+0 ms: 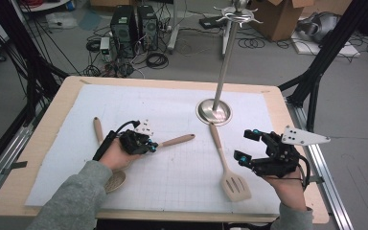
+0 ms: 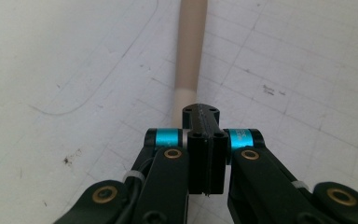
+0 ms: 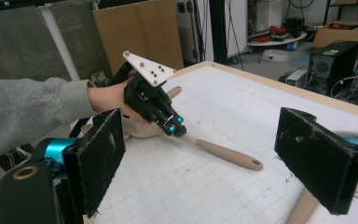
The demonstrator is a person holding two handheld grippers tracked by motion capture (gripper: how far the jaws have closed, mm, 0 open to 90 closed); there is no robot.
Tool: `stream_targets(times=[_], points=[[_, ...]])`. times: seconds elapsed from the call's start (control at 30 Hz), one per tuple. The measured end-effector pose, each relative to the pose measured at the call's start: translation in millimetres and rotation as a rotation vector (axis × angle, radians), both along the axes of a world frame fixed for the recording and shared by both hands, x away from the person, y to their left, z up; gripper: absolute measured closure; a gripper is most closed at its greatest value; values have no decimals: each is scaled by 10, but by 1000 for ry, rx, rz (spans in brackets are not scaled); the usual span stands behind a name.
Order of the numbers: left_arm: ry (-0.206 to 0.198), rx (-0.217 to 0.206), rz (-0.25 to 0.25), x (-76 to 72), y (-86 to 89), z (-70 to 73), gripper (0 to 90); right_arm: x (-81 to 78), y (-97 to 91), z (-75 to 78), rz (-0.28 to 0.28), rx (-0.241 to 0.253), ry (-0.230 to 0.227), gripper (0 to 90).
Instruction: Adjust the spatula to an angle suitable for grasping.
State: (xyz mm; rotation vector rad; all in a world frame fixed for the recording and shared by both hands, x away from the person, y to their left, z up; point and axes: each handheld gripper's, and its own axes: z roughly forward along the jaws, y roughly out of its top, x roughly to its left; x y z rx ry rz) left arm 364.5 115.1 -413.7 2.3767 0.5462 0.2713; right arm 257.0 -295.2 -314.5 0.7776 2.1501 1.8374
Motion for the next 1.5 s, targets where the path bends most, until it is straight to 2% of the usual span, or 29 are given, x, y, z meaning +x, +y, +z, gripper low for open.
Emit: stream_targets(times=[0.13, 0.3, 0.37, 0.47, 0.5, 0.63, 0.73, 0.87, 1.03, 1.3, 1.4, 1.5], points=[[-1, 10, -3, 6, -9, -7, 896, 3, -7, -4, -3, 2, 5, 149], [-26, 23, 5, 9, -18, 6, 896, 13, 23, -15, 2, -7, 11, 149], [-11, 27, 6, 5, -28, 4, 896, 19, 32, -19, 3, -7, 5, 148], [9, 56, -19, -20, -90, -55, 895, 20, 29, -22, 2, -9, 14, 149], [-3, 73, -19, -20, -120, -80, 896, 25, 26, -25, 2, -9, 10, 149], [-17, 90, -19, 1, -170, -115, 896, 27, 10, -28, -1, -5, 14, 149], [-39, 105, 13, 29, -147, -104, 895, 26, -4, -27, -2, -2, 15, 148], [-42, 111, 85, 114, -57, -103, 896, 27, -6, -30, -3, -2, 19, 148], [-33, 105, 142, 189, 34, -107, 896, 32, -8, -33, -5, -2, 18, 148], [-30, 107, 159, 204, 45, -115, 895, 35, 0, -37, -2, -4, 17, 148], [-46, 75, 168, 186, 64, -56, 895, 32, -2, -35, -2, -4, 20, 148], [-64, 25, 209, 148, 109, 31, 895, 31, -9, -32, -6, -2, 15, 149]])
